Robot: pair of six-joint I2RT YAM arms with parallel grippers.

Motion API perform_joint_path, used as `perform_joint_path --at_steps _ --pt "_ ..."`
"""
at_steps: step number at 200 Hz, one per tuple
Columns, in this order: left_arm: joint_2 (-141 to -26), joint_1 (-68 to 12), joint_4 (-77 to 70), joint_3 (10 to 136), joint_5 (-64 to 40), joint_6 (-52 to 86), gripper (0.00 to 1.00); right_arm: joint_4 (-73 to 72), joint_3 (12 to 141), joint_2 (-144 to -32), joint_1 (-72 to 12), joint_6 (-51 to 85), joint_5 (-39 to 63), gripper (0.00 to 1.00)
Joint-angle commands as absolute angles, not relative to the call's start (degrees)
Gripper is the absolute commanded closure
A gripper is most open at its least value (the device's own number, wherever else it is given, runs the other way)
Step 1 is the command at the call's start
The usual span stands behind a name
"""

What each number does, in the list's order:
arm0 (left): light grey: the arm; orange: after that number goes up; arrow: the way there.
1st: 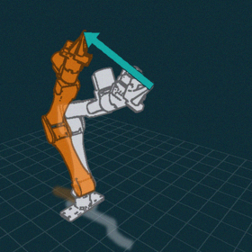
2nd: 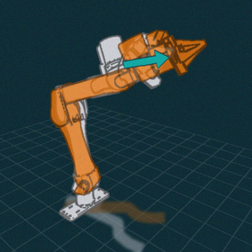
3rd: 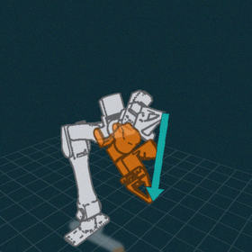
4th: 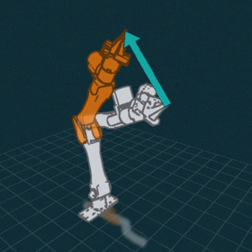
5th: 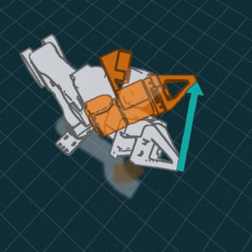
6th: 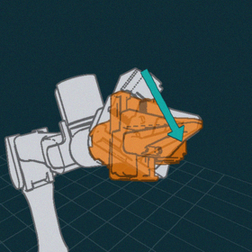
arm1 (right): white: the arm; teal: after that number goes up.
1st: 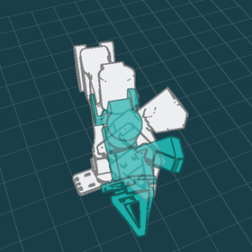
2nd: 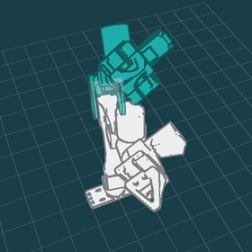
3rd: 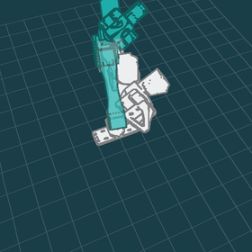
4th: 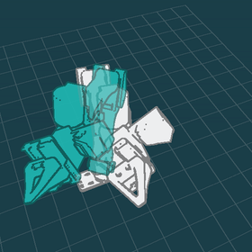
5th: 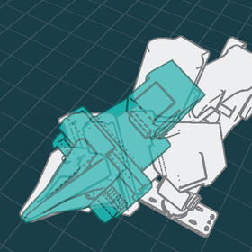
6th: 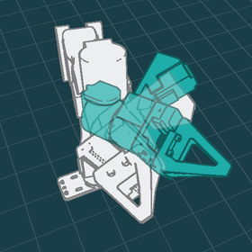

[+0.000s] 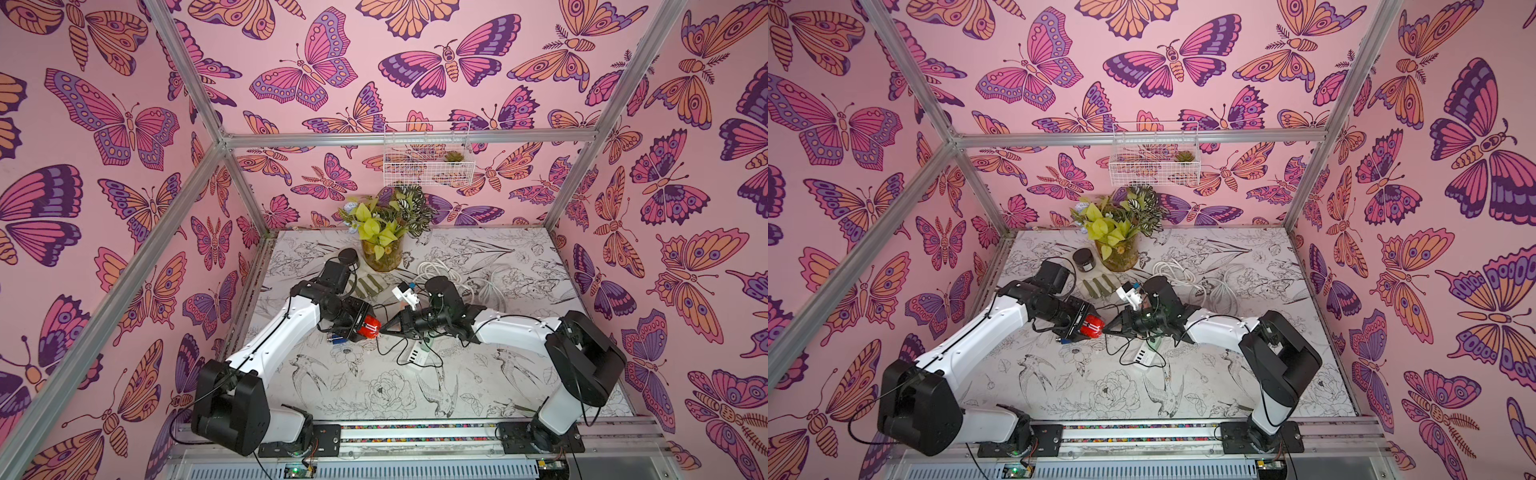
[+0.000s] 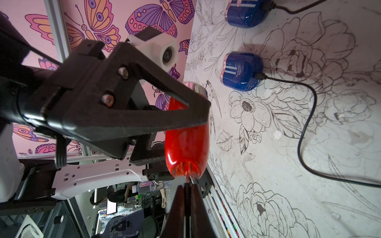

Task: Charge the electric shaver
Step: Insert the charging cable into the electric shaver.

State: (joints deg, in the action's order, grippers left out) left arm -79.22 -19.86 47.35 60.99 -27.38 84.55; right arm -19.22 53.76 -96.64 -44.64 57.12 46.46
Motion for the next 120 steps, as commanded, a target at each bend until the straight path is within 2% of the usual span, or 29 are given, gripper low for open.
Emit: perform_joint_path --at_steps 1,44,120 --pt "-77.9 -20.5 46.9 59.7 -29.0 87.7 1.00 -19.1 54.6 -95.3 -44.3 56.1 44.0 1.00" --pt "-75.8 -20.7 43.3 56.6 -29.8 94.6 1.00 -20.6 53.0 -94.0 -44.4 55.8 43.0 1.00" --pt "-77.0 -21.1 42.5 58.0 -31.8 94.4 1.00 -18.6 54.8 -94.9 -44.9 54.4 43.8 1.00"
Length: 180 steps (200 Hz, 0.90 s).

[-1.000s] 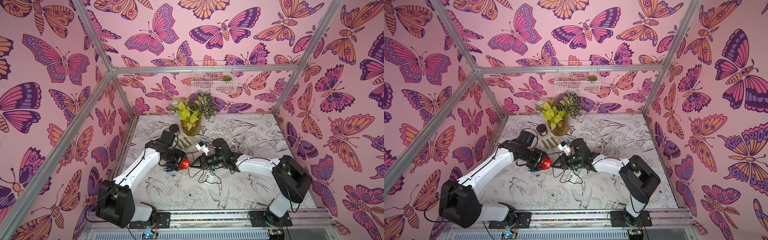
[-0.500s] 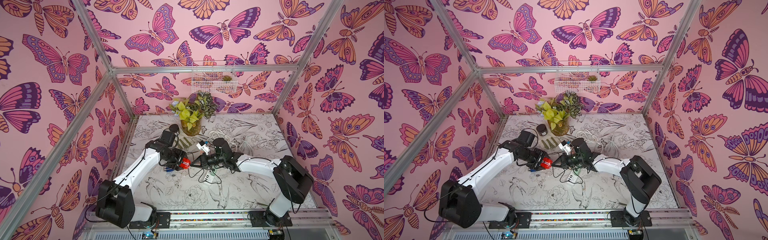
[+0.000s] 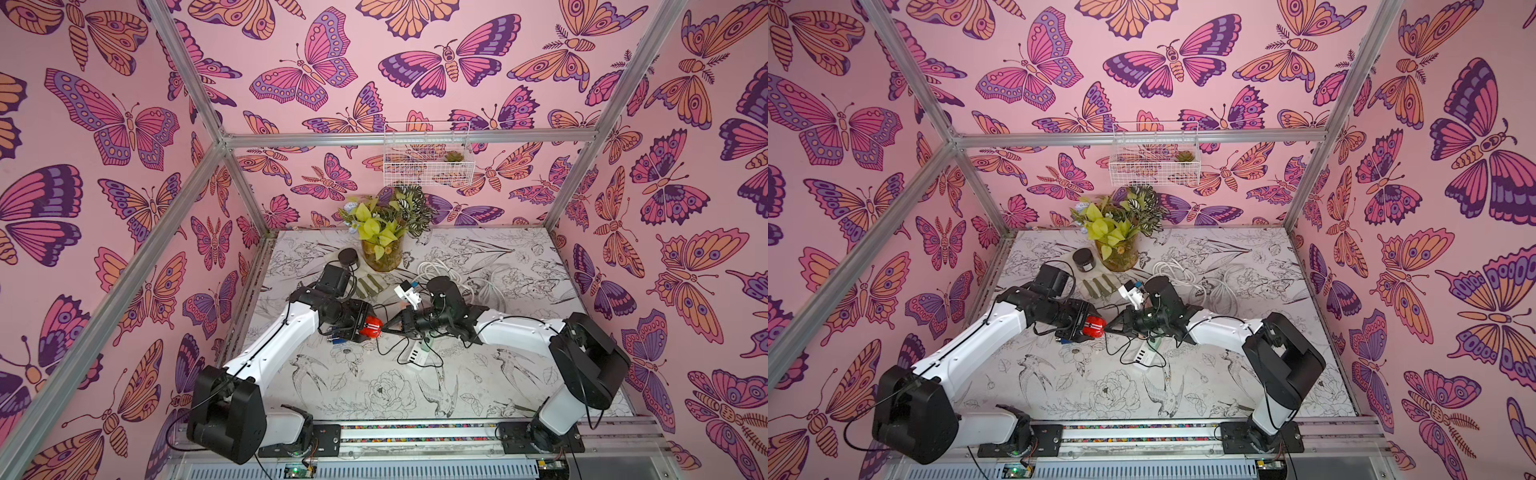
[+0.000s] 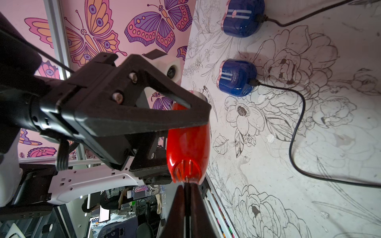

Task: Charge the electric shaver
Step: Insert the charging cable into the electric shaver.

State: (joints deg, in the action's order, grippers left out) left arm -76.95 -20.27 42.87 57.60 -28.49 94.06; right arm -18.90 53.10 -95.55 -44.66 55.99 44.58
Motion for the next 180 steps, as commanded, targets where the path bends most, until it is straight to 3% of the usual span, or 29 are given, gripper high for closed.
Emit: perform_joint_path --at_steps 1,180 --pt "-76.9 -21.1 42.5 58.1 -31.9 94.4 1.00 -18.6 54.8 -94.9 -44.9 54.5 43.8 1.00" --pt "-74.7 -26.8 34.0 56.4 -36.6 101.2 1.00 -19.7 59.4 -100.2 -46.6 55.0 44.5 1.00"
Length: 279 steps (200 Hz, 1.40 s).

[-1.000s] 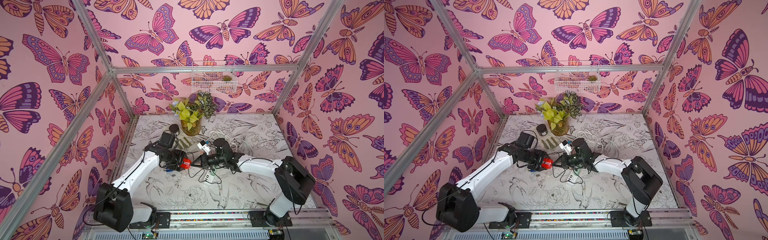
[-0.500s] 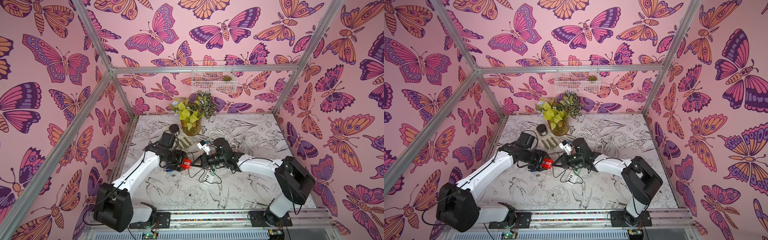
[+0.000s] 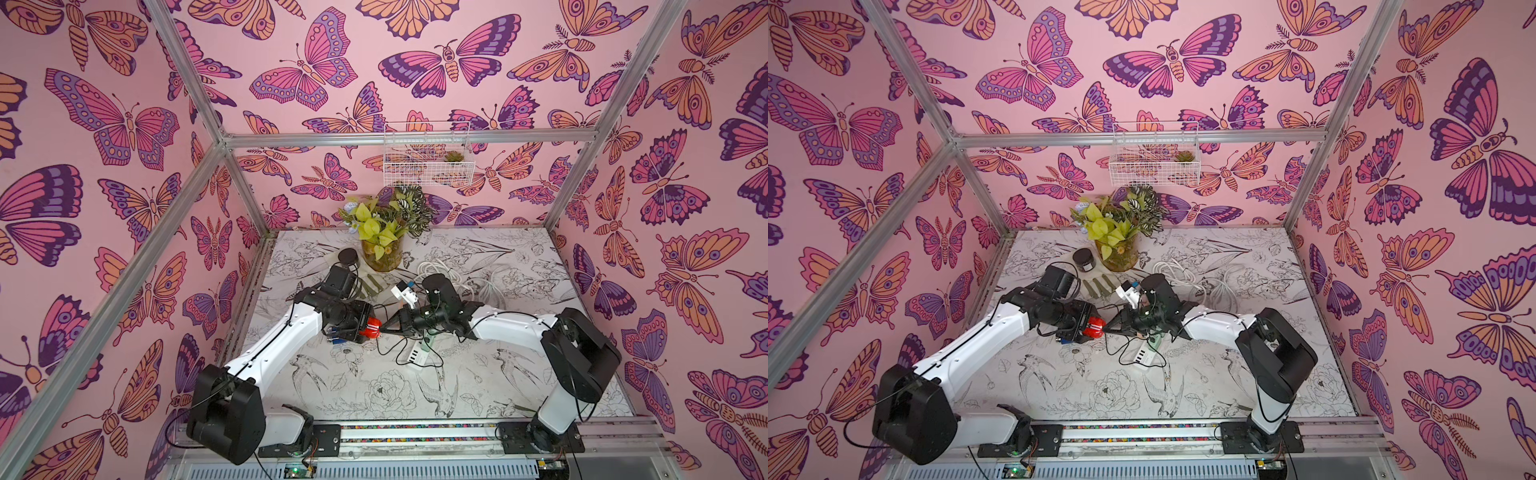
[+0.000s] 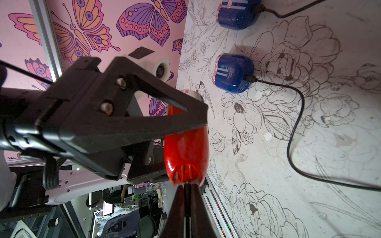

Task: Charge the electric shaver
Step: Insert the charging cable into the electric shaver, then place the electric shaver at the center of the board.

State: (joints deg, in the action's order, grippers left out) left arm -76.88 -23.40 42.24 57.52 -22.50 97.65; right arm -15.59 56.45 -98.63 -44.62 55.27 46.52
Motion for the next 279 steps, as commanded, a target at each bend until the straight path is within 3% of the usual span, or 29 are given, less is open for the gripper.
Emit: perform_joint_path --at_steps 1,41,77,114,152,190,279 --pt "-74.7 -26.8 33.9 56.2 -36.7 101.3 1.00 -19.7 59.4 -100.2 -46.7 55.0 44.5 1.00" --pt "-73.5 -25.7 33.0 53.3 -35.1 102.7 1.00 -17.7 59.1 -98.4 -46.4 54.7 43.7 1.00" --pt "-69.5 -22.8 32.6 50.0 -31.0 104.0 1.00 -13.0 57.7 -93.8 -44.6 56.2 42.9 0.59" --pt "-68.8 -21.4 32.6 49.7 -28.9 104.5 1.00 -8.0 54.0 -85.3 -40.0 57.3 41.7 0.42" --pt "-67.5 -21.3 36.5 49.7 -26.4 103.9 1.00 4.7 56.0 -78.8 -35.4 52.9 39.3 0.42" --pt "-65.4 -21.4 45.6 48.6 -17.9 102.2 1.00 21.1 61.8 -72.7 -34.9 44.4 27.8 0.43" --pt "-72.1 -21.6 37.1 36.4 -11.5 103.2 1.00 23.3 59.5 -67.6 -34.9 45.4 25.2 0.43"
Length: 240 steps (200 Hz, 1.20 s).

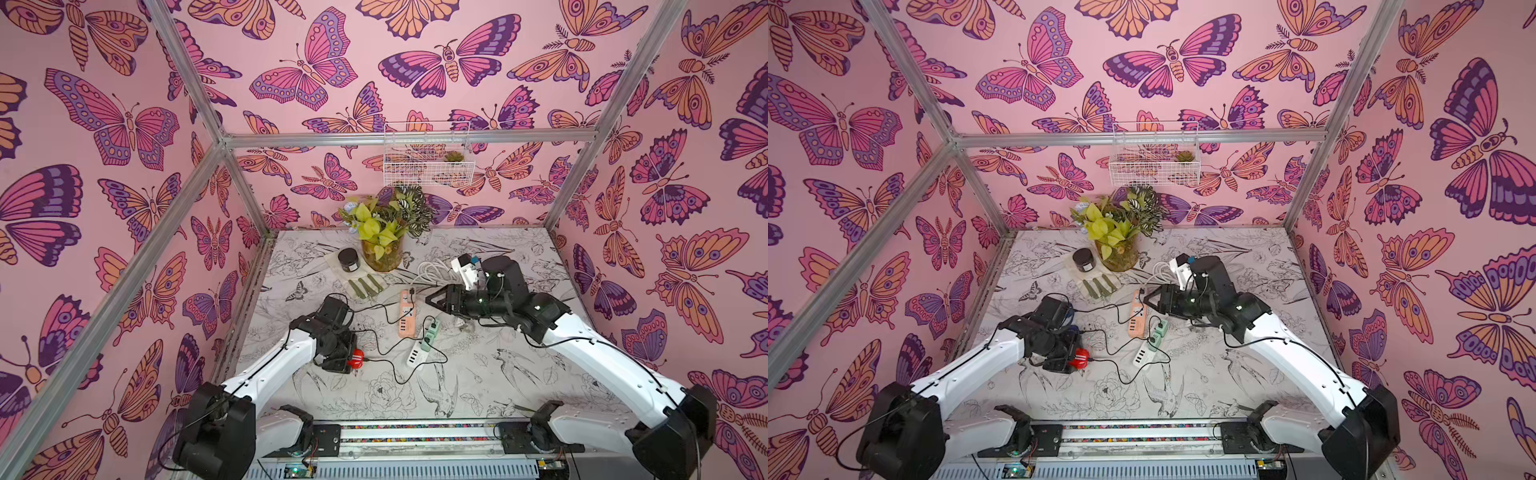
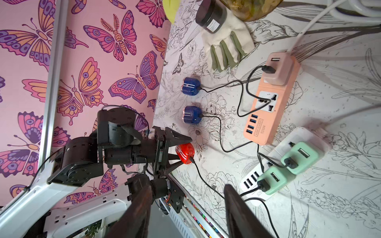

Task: Charge the electric shaver
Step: Place the electric shaver at the center of the board.

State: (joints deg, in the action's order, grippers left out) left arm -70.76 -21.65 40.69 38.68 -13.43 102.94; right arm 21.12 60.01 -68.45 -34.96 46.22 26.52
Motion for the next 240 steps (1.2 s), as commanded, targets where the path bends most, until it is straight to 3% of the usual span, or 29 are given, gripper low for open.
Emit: perform_joint_path --at_steps 1,22,65,110,179,190,196,198,212,240 --pt "-72.2 -21.6 37.1 36.3 -11.5 103.3 1.00 23.3 59.5 -67.6 -34.9 45.4 25.3 0.43" --pt "-75.4 -21.9 34.7 35.0 -12.0 103.8 0.99 23.3 59.2 -67.9 -34.9 45.4 25.3 0.43" --pt "-79.7 -22.6 33.2 34.7 -13.2 103.5 0.63 22.9 58.5 -68.1 -34.9 45.7 25.4 0.43" --pt "-80.1 -22.8 33.3 34.3 -14.7 103.8 0.35 23.4 58.6 -67.7 -34.8 45.7 24.5 0.43" --pt "-77.5 -22.9 36.1 36.4 -14.7 103.4 0.19 27.0 58.2 -64.8 -34.9 46.2 17.8 0.41" --pt "-75.7 -22.9 38.4 38.1 -13.6 102.5 0.14 29.9 59.0 -63.7 -34.7 46.0 13.5 0.34" --pt "-74.3 -22.9 40.4 39.2 -12.7 101.7 0.11 32.0 59.7 -63.1 -34.5 46.2 10.5 0.05" --pt "-73.8 -22.9 41.1 39.6 -12.4 101.5 0.11 32.6 59.9 -62.9 -34.4 46.3 9.6 0.00" --pt "-68.7 -22.9 46.6 43.1 -7.8 99.0 0.00 37.1 61.7 -61.7 -33.1 46.7 4.7 0.01" --pt "-60.4 -22.0 53.1 49.1 2.0 89.9 0.00 45.2 65.7 -58.5 -32.7 45.5 -9.8 0.01"
